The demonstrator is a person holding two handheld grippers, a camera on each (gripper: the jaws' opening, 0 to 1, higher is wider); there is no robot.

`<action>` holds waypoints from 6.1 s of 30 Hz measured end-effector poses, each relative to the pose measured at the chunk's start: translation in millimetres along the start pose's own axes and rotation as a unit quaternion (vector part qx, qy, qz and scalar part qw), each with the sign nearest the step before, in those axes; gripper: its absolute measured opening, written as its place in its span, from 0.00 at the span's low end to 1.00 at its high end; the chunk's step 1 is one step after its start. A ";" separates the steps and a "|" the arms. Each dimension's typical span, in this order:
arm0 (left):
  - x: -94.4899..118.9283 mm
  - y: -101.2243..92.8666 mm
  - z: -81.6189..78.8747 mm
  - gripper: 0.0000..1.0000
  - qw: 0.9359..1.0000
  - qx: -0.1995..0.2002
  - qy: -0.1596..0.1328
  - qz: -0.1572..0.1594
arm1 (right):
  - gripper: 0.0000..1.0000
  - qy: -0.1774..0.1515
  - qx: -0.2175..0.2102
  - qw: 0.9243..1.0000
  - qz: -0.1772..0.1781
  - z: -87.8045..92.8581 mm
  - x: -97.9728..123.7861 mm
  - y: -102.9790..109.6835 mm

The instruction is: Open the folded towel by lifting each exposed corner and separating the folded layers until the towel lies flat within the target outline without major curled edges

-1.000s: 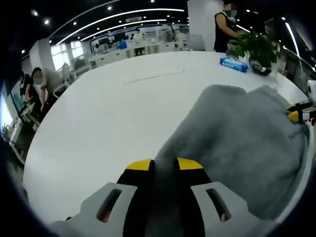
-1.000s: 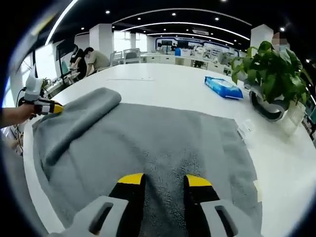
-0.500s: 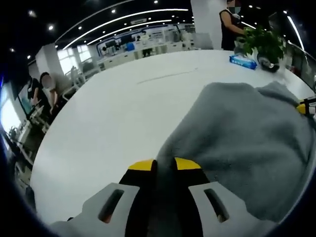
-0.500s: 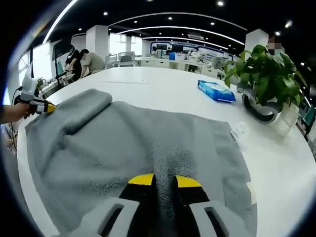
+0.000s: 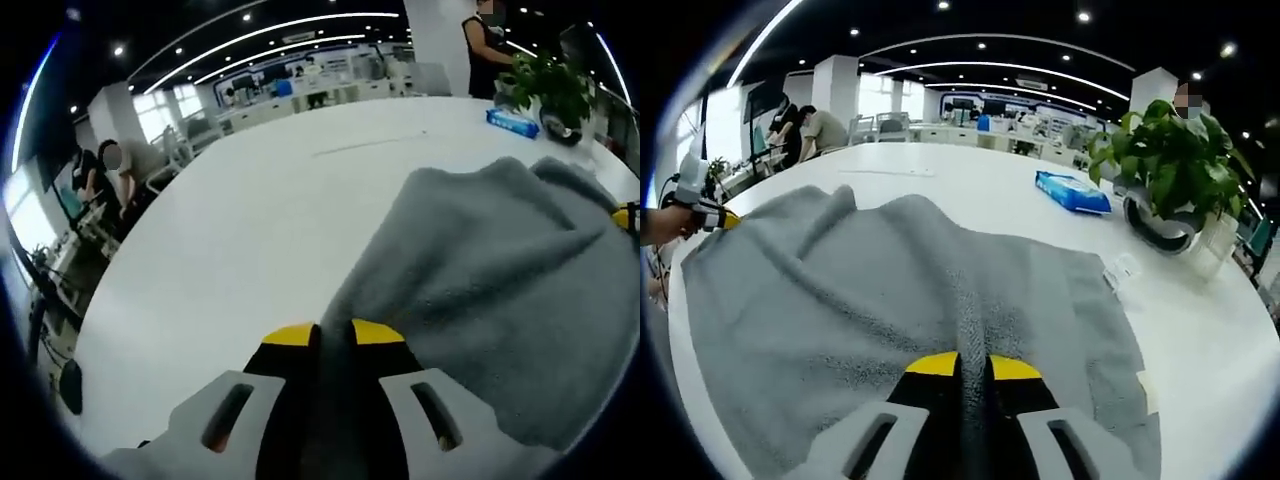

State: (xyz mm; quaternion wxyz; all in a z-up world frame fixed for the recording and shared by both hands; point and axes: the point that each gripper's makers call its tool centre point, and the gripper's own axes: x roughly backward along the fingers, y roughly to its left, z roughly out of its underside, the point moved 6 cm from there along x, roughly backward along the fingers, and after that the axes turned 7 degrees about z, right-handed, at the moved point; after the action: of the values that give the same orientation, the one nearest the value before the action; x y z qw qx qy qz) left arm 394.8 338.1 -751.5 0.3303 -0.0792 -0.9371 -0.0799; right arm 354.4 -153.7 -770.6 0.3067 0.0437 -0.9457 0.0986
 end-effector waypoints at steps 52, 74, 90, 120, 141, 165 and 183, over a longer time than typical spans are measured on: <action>-16.2 -4.2 -13.1 0.19 0.997 -0.015 -0.022 0.075 | 0.05 -0.008 0.002 1.000 0.015 1.2 0.0 2.5; 27.8 -44.9 -46.6 0.04 0.990 -0.070 -0.079 0.096 | 0.05 -0.014 0.006 1.000 0.020 1.6 0.1 3.9; 70.3 -153.9 -42.3 0.04 0.949 -0.234 -0.109 0.183 | 0.04 -0.018 0.010 0.999 0.025 1.9 0.2 5.2; 79.8 -186.0 -33.4 0.09 0.952 -0.107 -0.099 0.269 | 0.04 -0.023 0.009 0.999 0.031 2.4 1.0 5.6; 42.3 -202.7 -0.8 0.10 0.961 -0.092 -0.002 0.259 | 0.04 -0.025 0.010 0.999 0.034 2.7 0.9 6.3; 69.8 -265.4 -13.0 0.11 0.929 -0.113 -0.033 0.352 | 0.04 -0.026 0.010 0.999 0.036 2.2 1.0 6.6; 31.3 -231.2 -8.3 0.14 0.957 -0.066 0.007 0.281 | 0.04 -0.026 0.012 0.999 0.037 2.2 1.6 6.9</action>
State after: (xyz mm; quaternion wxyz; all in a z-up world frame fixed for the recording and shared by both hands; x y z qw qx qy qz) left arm 329.2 114.1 -747.9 0.3397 -0.3609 -0.8673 -0.0464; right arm 350.9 -147.4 -772.5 0.2777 0.0148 -0.9531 0.1199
